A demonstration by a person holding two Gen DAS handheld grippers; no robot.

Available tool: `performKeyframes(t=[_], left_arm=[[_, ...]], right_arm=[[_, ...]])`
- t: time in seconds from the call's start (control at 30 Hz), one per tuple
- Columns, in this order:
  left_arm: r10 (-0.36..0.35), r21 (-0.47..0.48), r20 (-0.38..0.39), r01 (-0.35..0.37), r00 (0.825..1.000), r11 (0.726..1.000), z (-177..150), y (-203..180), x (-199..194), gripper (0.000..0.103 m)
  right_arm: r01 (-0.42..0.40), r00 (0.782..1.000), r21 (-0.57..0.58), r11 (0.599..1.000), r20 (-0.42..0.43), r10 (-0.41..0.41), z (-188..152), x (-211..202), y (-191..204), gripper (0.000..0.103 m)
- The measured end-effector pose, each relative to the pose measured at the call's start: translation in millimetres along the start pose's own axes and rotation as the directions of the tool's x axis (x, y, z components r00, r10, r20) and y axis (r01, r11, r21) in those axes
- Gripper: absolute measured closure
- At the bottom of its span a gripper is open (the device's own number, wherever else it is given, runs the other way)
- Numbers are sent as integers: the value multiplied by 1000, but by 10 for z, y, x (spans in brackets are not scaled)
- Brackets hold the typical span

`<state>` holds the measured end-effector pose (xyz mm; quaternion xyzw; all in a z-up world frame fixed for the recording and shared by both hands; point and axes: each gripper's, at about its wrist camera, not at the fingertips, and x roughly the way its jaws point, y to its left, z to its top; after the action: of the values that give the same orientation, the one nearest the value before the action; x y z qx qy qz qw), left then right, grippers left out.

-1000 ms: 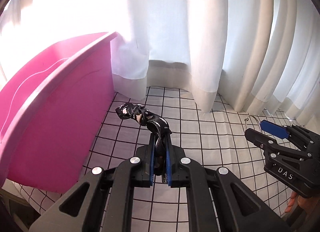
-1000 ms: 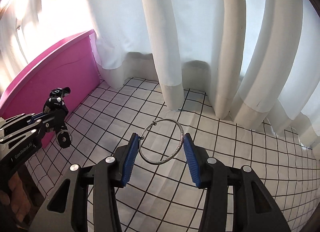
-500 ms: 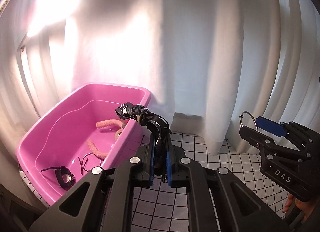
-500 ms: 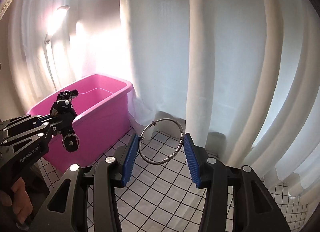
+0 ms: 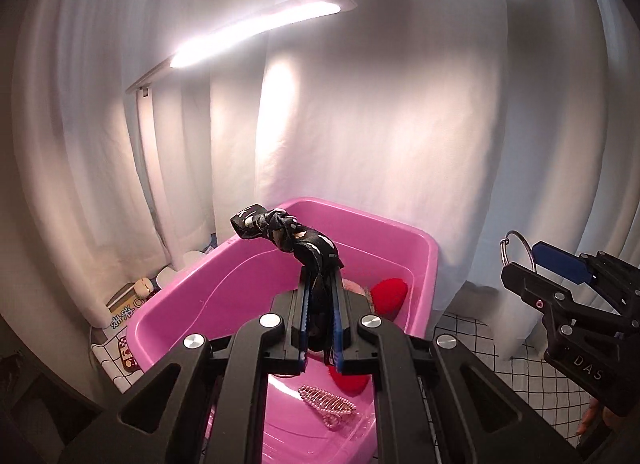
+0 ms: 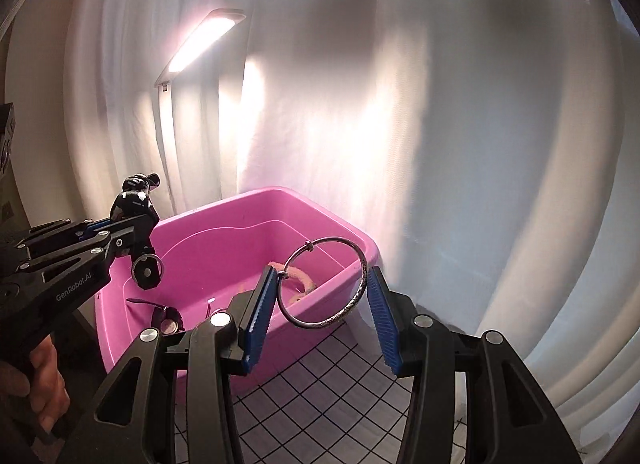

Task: Organize jewelry
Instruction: 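Lift the black strap and silver hoop and carry both over the pink tub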

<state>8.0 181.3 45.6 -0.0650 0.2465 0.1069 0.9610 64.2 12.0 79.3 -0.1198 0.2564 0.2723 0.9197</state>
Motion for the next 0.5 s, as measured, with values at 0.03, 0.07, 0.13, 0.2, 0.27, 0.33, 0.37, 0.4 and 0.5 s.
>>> performKeyframes(t=[0.03, 0.07, 0.13, 0.2, 0.27, 0.33, 0.37, 0.4, 0.5], left_arm=[[15, -6, -6, -15, 1000, 1000, -14, 62, 44, 94], [28, -14, -14, -29, 1000, 999, -31, 135, 80, 94], [51, -32, -34, -53, 998, 998, -53, 275, 165, 94], [72, -51, -58, -75, 996, 996, -86, 412, 256, 94], [82, -71, -82, -88, 993, 994, -124, 511, 334, 94], [91, -84, -101, -100, 991, 991, -153, 595, 414, 94], [97, -88, -111, -107, 989, 990, -171, 621, 446, 94], [103, -94, -122, -115, 987, 989, -182, 640, 476, 94], [111, -117, -162, -130, 981, 985, -241, 723, 597, 94]], right_arm=[[-8, 1000, -9, 1000, -4, 8, 20, 54, 55, 58], [-16, 1000, -16, 1000, -11, 16, 38, 115, 107, 58], [-32, 999, -28, 999, -26, 31, 59, 242, 201, 58], [-43, 998, -39, 998, -42, 41, 79, 368, 284, 58], [-50, 997, -46, 998, -61, 47, 75, 484, 342, 58], [-55, 996, -50, 997, -79, 51, 84, 617, 405, 58], [-58, 995, -51, 997, -88, 53, 83, 672, 430, 58], [-59, 994, -52, 997, -98, 54, 84, 727, 455, 58], [-57, 991, -56, 997, -124, 49, 76, 873, 497, 58]])
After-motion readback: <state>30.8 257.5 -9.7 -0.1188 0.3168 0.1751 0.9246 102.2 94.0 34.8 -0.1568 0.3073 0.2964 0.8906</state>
